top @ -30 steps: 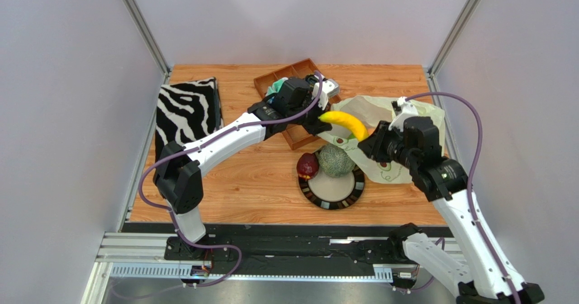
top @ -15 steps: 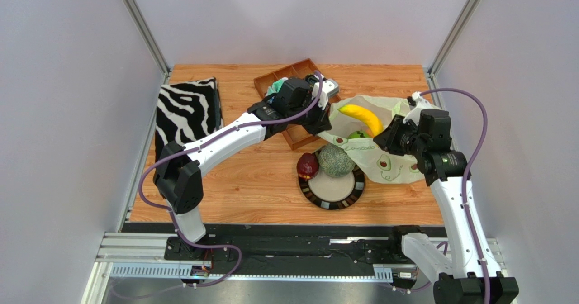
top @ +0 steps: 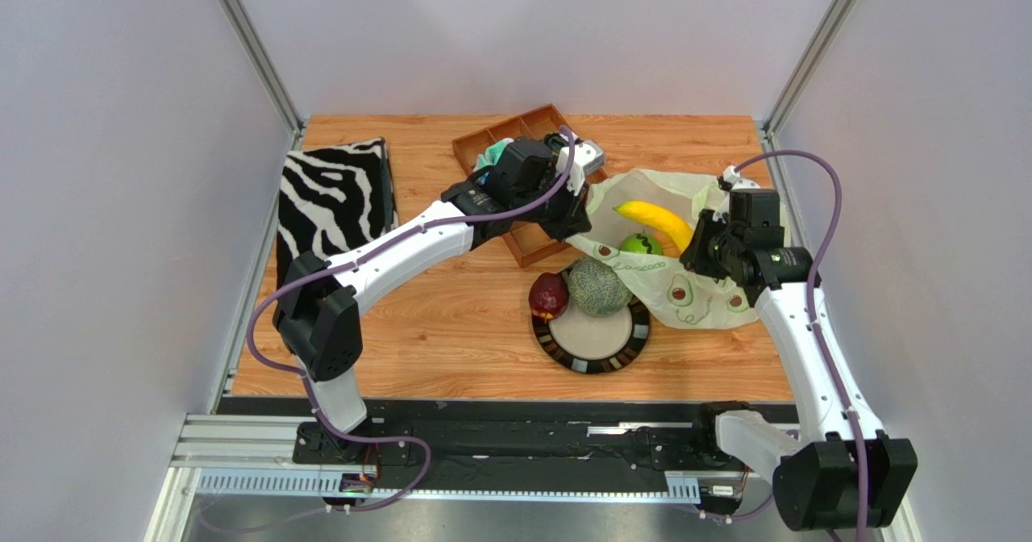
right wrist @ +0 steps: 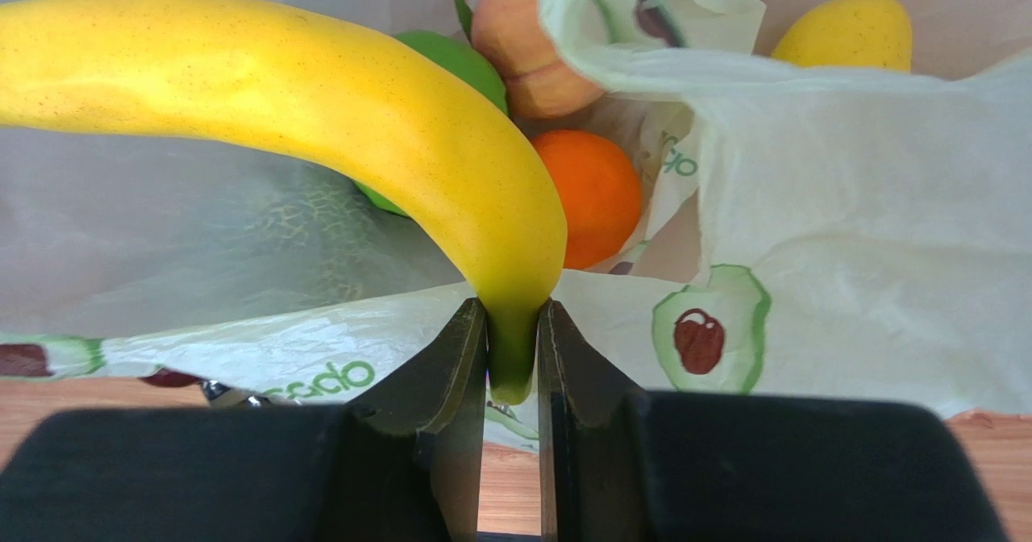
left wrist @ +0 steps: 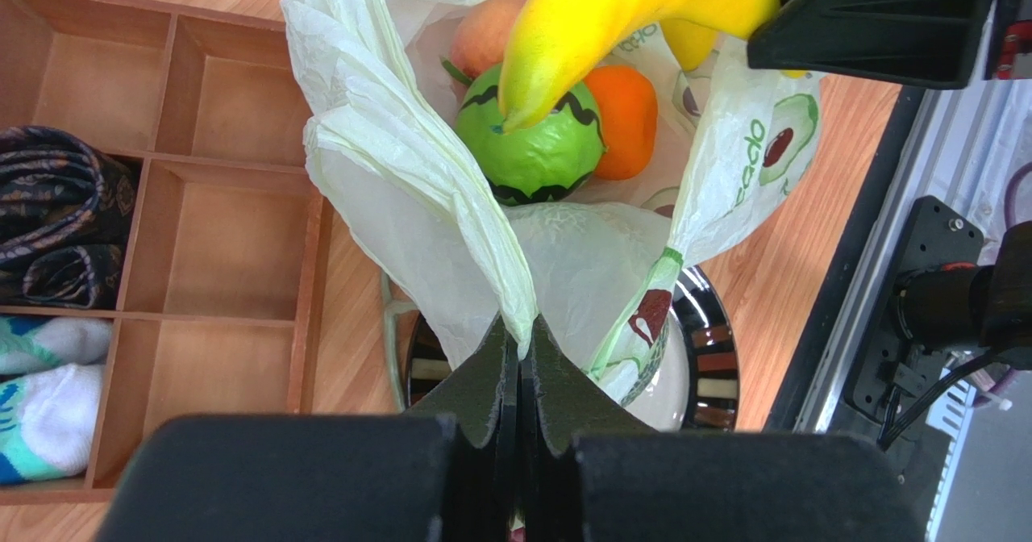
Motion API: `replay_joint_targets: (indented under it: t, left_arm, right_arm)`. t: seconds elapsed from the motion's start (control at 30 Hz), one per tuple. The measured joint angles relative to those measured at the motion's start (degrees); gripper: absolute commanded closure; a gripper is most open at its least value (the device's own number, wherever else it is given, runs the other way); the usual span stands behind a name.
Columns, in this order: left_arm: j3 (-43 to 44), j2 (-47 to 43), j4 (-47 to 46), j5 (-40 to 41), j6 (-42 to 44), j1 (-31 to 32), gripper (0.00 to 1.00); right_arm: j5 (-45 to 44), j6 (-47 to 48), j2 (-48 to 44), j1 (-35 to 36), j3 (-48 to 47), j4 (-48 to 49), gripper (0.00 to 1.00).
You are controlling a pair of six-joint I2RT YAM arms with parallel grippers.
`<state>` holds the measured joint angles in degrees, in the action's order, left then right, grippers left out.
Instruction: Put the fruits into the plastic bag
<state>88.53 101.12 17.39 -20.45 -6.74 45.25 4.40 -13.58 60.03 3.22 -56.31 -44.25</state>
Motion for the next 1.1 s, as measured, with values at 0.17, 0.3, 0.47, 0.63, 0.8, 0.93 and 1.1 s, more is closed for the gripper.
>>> replay_joint_targets:
  t: [0.17, 0.3, 0.47, 0.63, 0.8, 0.93, 1.1]
  left_arm:
    - [0.0, 0.0, 0.0, 0.0, 0.0, 0.0, 1.00]
    - [0.0, 0.0, 0.0, -0.1, 0.0, 0.0, 1.00]
    - [0.0, 0.0, 0.0, -0.7, 0.0, 0.0, 1.00]
    - [0.0, 0.0, 0.0, -1.4, 0.0, 0.0, 1.00]
    - [0.0, 0.0, 0.0, -1.6, 0.0, 0.0, 1.00]
    - [0.0, 0.0, 0.0, -1.6, 0.0, 0.0, 1.00]
    - [0.0, 0.0, 0.0, -1.6, 0.0, 0.0, 1.00]
  right_arm:
    - [-3.8, 0.0, 3.5, 1.9, -1.0, -0.3, 1.00]
    - [-5.7, 0.0, 6.6, 3.3, -3.2, -0.2, 1.00]
    - [-8.7, -0.1, 11.5, 6.3, -5.9, 0.9, 1.00]
    - [-11.1, -0.4, 15.9, 8.3, -6.8, 2.8, 1.00]
    - [-16.1, -0.7, 19.8, 8.6, -7.0, 4.7, 1.00]
    - [-22.4, -0.8, 22.5, 8.6, -7.0, 5.6, 1.00]
    - [-28.5, -1.2, 24.2, 8.6, -6.4, 6.2, 0.99]
